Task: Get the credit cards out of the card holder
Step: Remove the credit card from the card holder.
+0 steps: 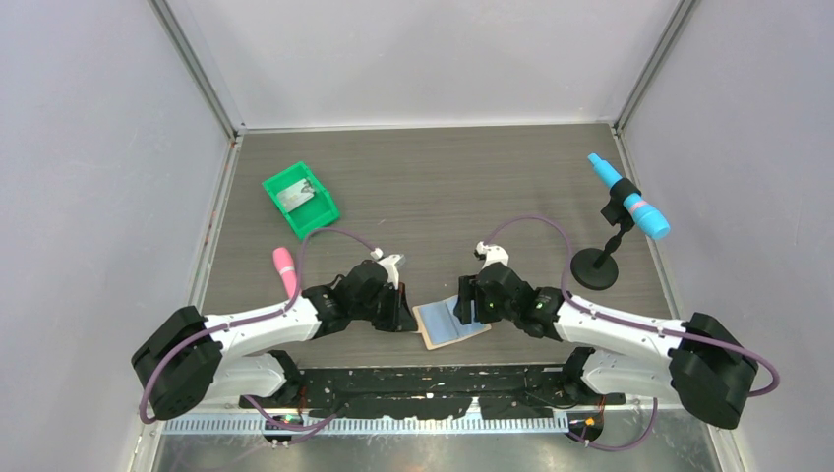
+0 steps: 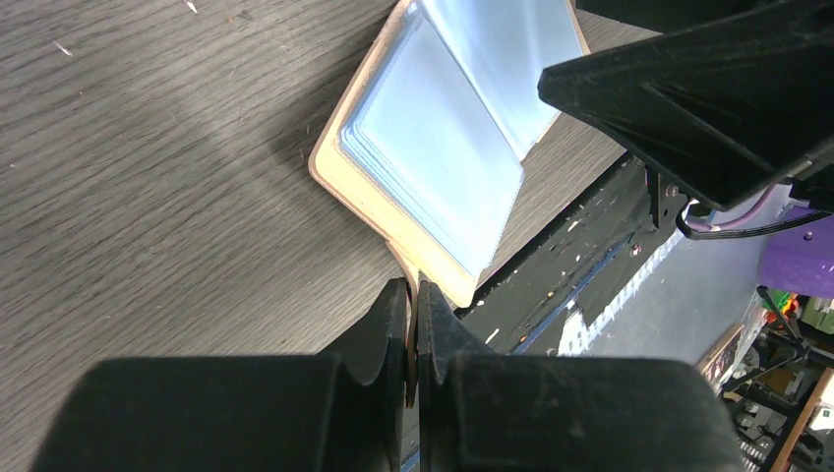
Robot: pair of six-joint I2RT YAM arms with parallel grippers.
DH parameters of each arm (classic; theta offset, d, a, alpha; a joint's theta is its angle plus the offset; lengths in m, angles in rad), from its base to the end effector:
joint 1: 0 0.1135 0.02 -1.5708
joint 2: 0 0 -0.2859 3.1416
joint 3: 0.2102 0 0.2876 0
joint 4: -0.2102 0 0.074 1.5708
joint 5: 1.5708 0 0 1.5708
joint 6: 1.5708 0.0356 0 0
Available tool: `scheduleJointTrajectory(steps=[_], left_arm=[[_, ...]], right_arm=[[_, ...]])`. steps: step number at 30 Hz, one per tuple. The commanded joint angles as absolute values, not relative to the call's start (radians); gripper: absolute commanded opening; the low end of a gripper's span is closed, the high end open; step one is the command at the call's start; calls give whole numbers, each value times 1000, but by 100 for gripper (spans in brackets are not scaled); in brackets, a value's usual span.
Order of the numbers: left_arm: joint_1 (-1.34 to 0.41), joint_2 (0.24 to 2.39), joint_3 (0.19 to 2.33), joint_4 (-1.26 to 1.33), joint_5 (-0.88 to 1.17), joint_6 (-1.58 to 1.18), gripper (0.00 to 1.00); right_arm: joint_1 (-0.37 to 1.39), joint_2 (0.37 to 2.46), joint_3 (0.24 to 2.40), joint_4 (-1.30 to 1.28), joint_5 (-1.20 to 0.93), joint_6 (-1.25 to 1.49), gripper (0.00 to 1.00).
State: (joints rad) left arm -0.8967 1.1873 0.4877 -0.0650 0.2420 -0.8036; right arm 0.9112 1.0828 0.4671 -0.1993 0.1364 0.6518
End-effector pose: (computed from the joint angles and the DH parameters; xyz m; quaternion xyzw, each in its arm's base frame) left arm 0.1464 -0.1969 0.1683 0.0898 0.9099 -0.3659 0.1735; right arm 0.1418 0.1750 0.1731 -0.0950 0.9227 0.2143 0.3059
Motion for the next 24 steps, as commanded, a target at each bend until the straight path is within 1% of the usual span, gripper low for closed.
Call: scheduleJointTrajectory(steps=[1, 7, 10, 12, 13, 14, 15, 16, 18, 20, 24], left_arm=[[-900, 1190, 505, -64, 230, -782, 0], [-901, 1197, 501, -58, 230, -782, 0], [-900, 1202, 501, -53, 231, -784, 0], [-900, 1206, 502, -51, 229, -782, 0], [-900, 1209, 503, -50, 227, -782, 0], [-900, 1212, 504, -50, 227, -781, 0], [-901, 1215, 505, -50, 227, -780, 0], [-901, 1221, 507, -49, 227, -779, 0], [-900, 1229, 510, -47, 228, -779, 0], [-900, 1233, 513, -45, 230, -779, 0], [-900, 1229, 518, -48, 230, -779, 0]], right_arm=[[899, 1125, 517, -198, 183, 602, 69], [898, 1199, 518, -167, 164, 589, 69], [899, 1227, 501, -129, 119, 593, 64], [900, 1235, 492, -111, 97, 597, 57], [900, 1236, 490, -107, 91, 598, 49], [900, 1235, 486, -106, 90, 598, 44], [900, 1230, 484, -107, 88, 598, 32], [900, 1225, 482, -110, 89, 598, 27], [900, 1209, 479, -121, 89, 597, 12], [900, 1187, 478, -131, 89, 594, 6], [901, 1137, 476, -147, 89, 592, 5]])
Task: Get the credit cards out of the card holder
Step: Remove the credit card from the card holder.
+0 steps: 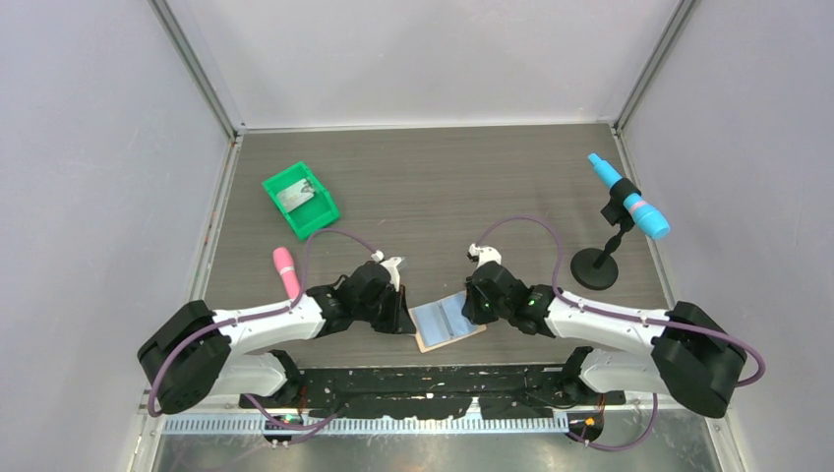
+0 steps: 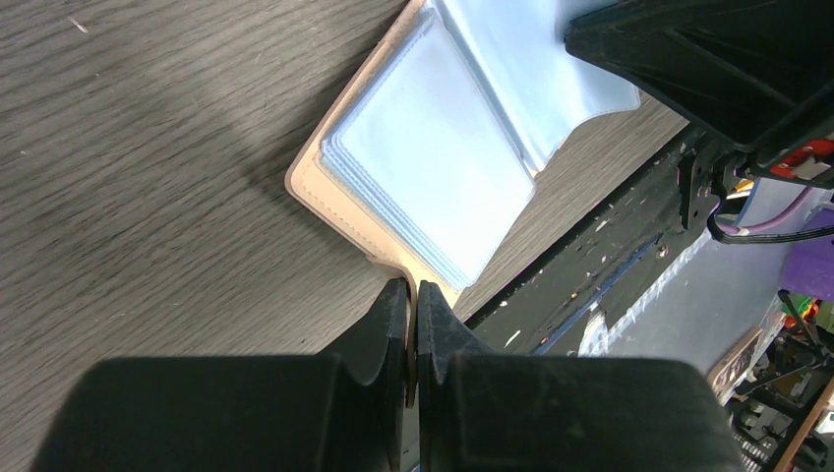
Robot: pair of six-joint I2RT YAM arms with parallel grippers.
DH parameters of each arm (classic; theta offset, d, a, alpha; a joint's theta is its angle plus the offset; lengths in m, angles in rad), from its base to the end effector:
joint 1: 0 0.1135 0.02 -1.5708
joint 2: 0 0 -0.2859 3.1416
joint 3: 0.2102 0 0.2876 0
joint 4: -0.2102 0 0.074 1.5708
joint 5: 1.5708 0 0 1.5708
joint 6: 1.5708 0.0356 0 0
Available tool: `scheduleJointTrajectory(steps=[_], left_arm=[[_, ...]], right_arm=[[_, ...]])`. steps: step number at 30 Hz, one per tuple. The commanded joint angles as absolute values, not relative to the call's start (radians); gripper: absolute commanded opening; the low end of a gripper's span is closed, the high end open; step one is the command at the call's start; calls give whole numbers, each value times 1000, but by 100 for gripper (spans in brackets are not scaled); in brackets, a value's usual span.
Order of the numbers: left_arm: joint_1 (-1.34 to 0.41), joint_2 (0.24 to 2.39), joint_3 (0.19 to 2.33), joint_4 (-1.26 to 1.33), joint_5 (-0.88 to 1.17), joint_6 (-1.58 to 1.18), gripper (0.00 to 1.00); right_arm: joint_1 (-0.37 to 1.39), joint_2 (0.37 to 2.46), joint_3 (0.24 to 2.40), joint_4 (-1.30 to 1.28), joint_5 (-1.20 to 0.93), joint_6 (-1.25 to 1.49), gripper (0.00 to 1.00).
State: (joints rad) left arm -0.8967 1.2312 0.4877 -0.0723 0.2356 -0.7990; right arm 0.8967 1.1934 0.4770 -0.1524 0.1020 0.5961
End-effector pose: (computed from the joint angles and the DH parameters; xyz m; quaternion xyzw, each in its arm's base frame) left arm 0.1476 -0.1981 0.1578 0.0884 0.9199 -0.3468 0.1602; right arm 0.1507 0.1828 0.1563 -0.1231 0.9299 0.1980 0.2846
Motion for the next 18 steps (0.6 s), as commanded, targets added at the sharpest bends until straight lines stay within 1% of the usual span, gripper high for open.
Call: scheduleJointTrajectory(steps=[1, 3, 4, 5, 6, 7, 8, 10, 14, 18], left_arm=[[-900, 1226, 518, -49, 230, -779, 0], [-900, 1220, 520, -52, 230, -779, 0], [-900, 1218, 519, -54, 231, -779, 0], [-900, 1214, 519, -55, 233, -780, 0], [-901, 1210, 518, -54, 235, -781, 0], [-900, 1207, 517, -53, 237, -783, 0], [-900, 1204, 516, -49, 239, -784, 0], [-900, 1200, 512, -43, 242, -784, 0], [-900, 1193, 506, -37, 241, -788, 0], [-900, 1177, 503, -35, 240, -793, 0]], right_arm=[[901, 1132, 476, -149, 90, 595, 5], [900, 1118, 482, -164, 98, 599, 5], [900, 1108, 486, -183, 104, 602, 11], [900, 1102, 496, -195, 106, 608, 18], [900, 1085, 502, -220, 109, 618, 36], [900, 1074, 513, -232, 111, 622, 43], [901, 1052, 519, -254, 108, 634, 52], [907, 1017, 534, -269, 99, 650, 57], [940, 999, 572, -278, 105, 662, 58], [970, 1056, 597, -247, 105, 656, 59]])
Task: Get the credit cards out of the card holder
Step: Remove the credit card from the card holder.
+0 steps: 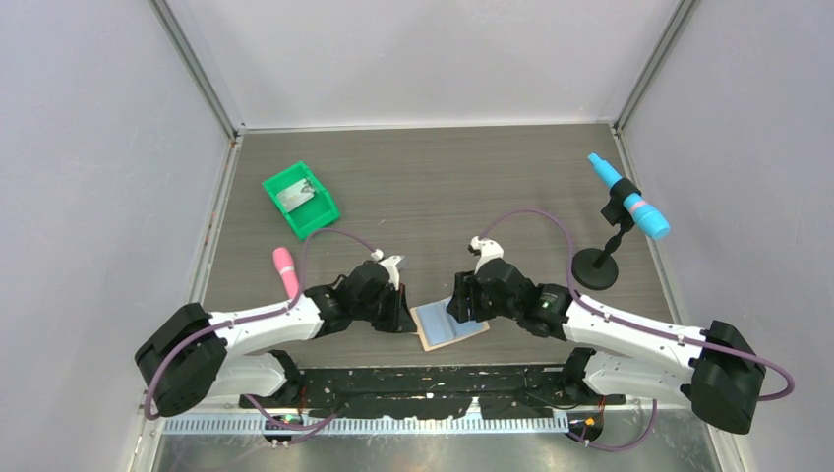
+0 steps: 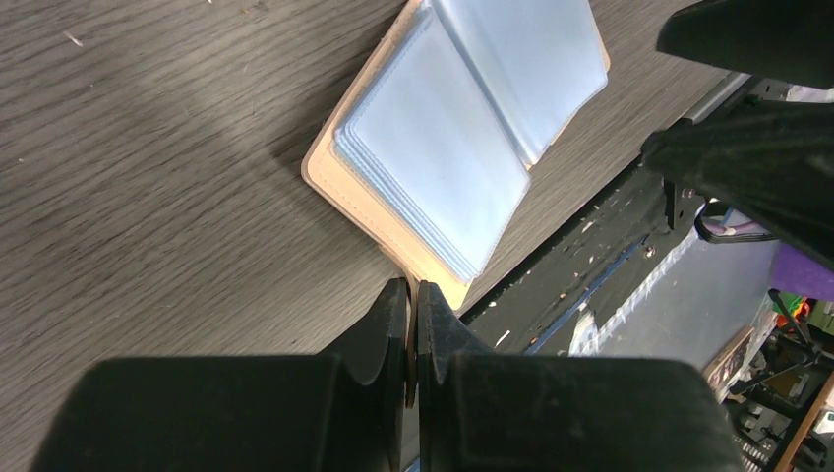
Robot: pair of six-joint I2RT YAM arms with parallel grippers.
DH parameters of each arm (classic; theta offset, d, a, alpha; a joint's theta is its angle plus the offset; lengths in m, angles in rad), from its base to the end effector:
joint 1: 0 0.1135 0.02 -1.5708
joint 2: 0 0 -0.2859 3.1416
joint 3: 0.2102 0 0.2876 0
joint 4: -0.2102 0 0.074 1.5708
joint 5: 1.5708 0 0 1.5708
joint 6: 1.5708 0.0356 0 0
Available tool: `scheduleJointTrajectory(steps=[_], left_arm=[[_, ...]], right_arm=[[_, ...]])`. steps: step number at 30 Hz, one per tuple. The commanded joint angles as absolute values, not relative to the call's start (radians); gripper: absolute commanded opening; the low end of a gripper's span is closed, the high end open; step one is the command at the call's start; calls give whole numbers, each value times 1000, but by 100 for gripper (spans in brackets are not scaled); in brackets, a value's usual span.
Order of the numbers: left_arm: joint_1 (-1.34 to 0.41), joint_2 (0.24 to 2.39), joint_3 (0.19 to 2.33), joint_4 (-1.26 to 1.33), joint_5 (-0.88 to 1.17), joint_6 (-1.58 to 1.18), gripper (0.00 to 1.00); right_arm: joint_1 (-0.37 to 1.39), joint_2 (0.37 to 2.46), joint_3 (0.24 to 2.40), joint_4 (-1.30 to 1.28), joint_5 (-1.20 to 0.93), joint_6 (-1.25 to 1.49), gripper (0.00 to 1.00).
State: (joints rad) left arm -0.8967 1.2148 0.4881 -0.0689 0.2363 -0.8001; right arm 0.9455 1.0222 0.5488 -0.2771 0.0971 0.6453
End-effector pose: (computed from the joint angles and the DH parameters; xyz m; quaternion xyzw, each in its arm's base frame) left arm 0.1473 -0.1977 0.1619 0.0889 0.9161 -0.3537 0.1663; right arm 0.1366 0.1834 0.2080 -0.1178 0.9086 0.2533 0.3106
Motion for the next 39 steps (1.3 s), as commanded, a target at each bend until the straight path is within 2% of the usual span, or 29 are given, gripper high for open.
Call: scheduleJointTrajectory(steps=[1, 5, 9, 29, 39], left_arm=[[-901, 1172, 503, -38, 237, -793, 0], [-900, 1157, 506, -58, 229, -789, 0], [-900, 1149, 510, -66, 228, -788, 0], [-900, 1119, 504, -77, 223, -793, 0], [-900, 1107, 502, -97, 210, -793, 0]], right_arm=[[979, 1084, 598, -222, 94, 654, 61], [1008, 1167, 614, -193, 103, 650, 70], [1030, 1227, 622, -160, 105, 648, 74], [1055, 1327, 600, -80, 50, 654, 75], [1056, 1291, 605, -169, 149, 646, 66]])
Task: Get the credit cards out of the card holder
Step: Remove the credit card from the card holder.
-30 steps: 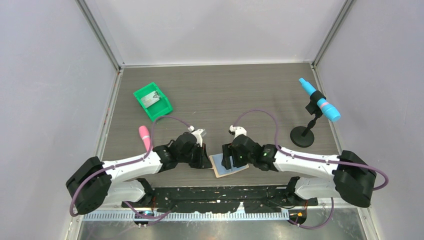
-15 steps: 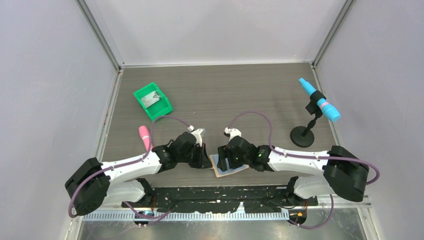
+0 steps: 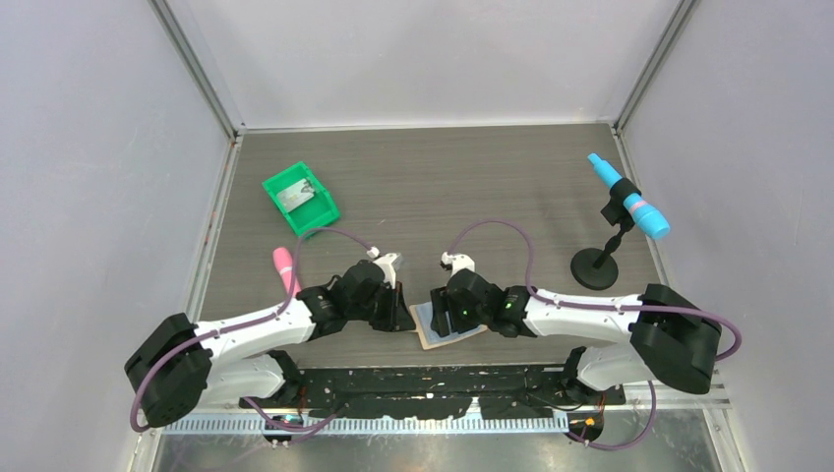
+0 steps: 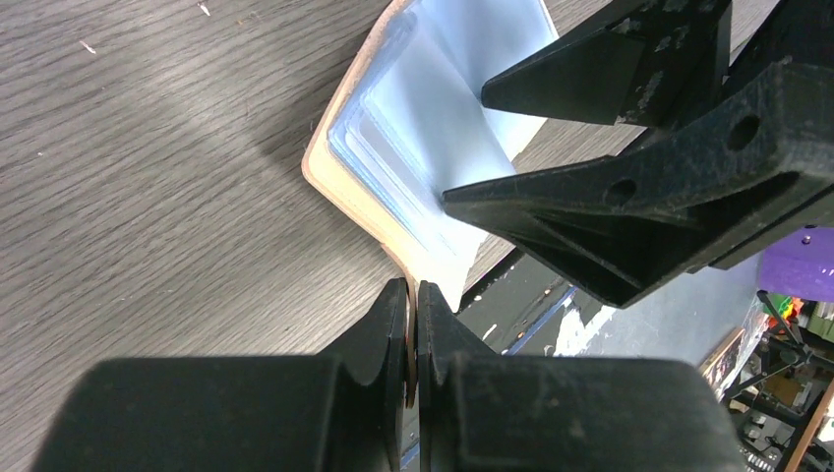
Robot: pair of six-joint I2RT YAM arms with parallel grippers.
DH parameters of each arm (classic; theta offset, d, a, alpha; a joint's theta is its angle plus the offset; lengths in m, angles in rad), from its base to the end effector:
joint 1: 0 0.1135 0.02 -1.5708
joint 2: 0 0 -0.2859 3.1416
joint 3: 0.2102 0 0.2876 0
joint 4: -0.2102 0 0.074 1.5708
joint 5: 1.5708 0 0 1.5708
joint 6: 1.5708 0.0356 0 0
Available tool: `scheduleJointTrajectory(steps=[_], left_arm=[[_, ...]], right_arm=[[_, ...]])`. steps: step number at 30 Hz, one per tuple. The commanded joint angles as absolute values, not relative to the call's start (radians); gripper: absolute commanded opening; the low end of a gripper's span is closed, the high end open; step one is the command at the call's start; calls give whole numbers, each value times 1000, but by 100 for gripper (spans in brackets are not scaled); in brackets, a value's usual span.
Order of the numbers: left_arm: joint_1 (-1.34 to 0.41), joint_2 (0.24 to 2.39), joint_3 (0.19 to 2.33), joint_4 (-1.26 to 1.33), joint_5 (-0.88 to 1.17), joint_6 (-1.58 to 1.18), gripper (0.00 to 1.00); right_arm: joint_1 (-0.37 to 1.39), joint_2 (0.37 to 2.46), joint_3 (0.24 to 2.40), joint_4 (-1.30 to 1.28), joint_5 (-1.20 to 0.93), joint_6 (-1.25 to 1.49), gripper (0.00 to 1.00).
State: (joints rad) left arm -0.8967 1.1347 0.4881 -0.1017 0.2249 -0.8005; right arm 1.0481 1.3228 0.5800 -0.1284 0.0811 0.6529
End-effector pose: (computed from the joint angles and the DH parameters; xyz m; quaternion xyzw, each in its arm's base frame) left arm 0.1433 -0.1921 0.1771 0.0886 0.9076 -0.3661 0.1854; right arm 0.1363 0.2308 0.1609 -0.1706 0.9231 0.2323 0.2545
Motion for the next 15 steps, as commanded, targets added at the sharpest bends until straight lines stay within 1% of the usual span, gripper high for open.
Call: scheduleJointTrajectory(steps=[1, 4, 9, 15], left_arm=[[-900, 1108, 500, -96, 210, -793, 0], [-900, 1109, 501, -98, 209, -794, 0], [-901, 1105, 501, -103, 206, -793, 0], [-900, 1107, 499, -108, 204, -792, 0]], right_arm=[[1056, 1284, 605, -175, 158, 645, 65], [1055, 1270, 604, -193, 183, 643, 62], [1055, 1251, 605, -231, 219, 641, 60], [1055, 1205, 620, -359, 338, 663, 59]])
